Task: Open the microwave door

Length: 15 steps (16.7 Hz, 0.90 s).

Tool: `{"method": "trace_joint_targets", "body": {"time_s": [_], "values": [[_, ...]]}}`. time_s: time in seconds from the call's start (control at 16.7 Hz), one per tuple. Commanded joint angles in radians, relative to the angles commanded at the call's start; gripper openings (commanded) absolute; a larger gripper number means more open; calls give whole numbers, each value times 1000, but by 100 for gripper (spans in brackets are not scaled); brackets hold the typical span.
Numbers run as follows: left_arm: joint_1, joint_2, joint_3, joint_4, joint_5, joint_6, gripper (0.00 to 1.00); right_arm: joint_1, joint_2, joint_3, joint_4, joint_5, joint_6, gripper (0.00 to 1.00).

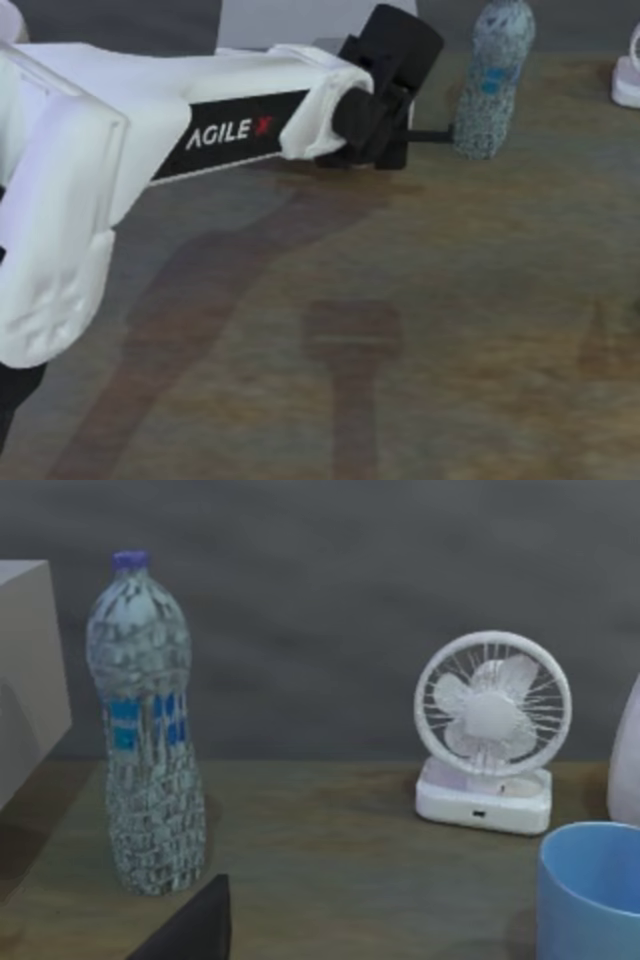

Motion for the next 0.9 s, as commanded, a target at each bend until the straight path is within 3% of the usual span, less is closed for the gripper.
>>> {"method": "trace_joint_targets", "body": {"time_s": [0.6,0.9], "values": [[-7,-1,-16,8,8,10,0,0,0,0,0,0,0,100],[8,-52,-90,58,43,61,0,0,0,0,0,0,0,100]]}}
